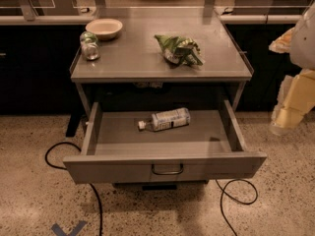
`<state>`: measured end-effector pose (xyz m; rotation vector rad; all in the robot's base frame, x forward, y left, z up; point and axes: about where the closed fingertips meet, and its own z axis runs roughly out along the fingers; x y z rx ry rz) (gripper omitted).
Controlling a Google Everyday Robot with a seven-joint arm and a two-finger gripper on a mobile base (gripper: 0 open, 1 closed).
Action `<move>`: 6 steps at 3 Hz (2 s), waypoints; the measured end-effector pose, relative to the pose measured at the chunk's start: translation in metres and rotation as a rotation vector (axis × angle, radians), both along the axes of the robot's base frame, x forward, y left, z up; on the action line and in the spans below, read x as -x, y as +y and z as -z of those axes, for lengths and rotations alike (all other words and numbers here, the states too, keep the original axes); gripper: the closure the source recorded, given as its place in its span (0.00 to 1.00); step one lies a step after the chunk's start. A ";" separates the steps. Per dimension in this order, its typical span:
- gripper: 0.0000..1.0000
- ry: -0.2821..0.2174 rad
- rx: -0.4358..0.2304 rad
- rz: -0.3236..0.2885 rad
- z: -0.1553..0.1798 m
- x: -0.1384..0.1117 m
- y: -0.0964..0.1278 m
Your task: Pick blue plastic bottle from top drawer and place on counter
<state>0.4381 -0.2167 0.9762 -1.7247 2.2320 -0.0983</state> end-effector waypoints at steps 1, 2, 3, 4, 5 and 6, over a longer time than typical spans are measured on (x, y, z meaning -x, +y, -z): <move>0.00 0.000 0.000 0.000 0.000 0.000 0.000; 0.00 0.012 -0.015 -0.007 0.008 -0.002 0.001; 0.00 0.128 -0.088 -0.071 0.075 -0.006 0.015; 0.00 0.245 -0.132 -0.172 0.161 -0.002 0.047; 0.00 0.267 -0.122 -0.241 0.230 0.000 0.084; 0.00 0.226 -0.130 -0.238 0.237 -0.007 0.090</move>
Offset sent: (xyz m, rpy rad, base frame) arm 0.0035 -0.0001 -0.0244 0.0327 0.0521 0.0166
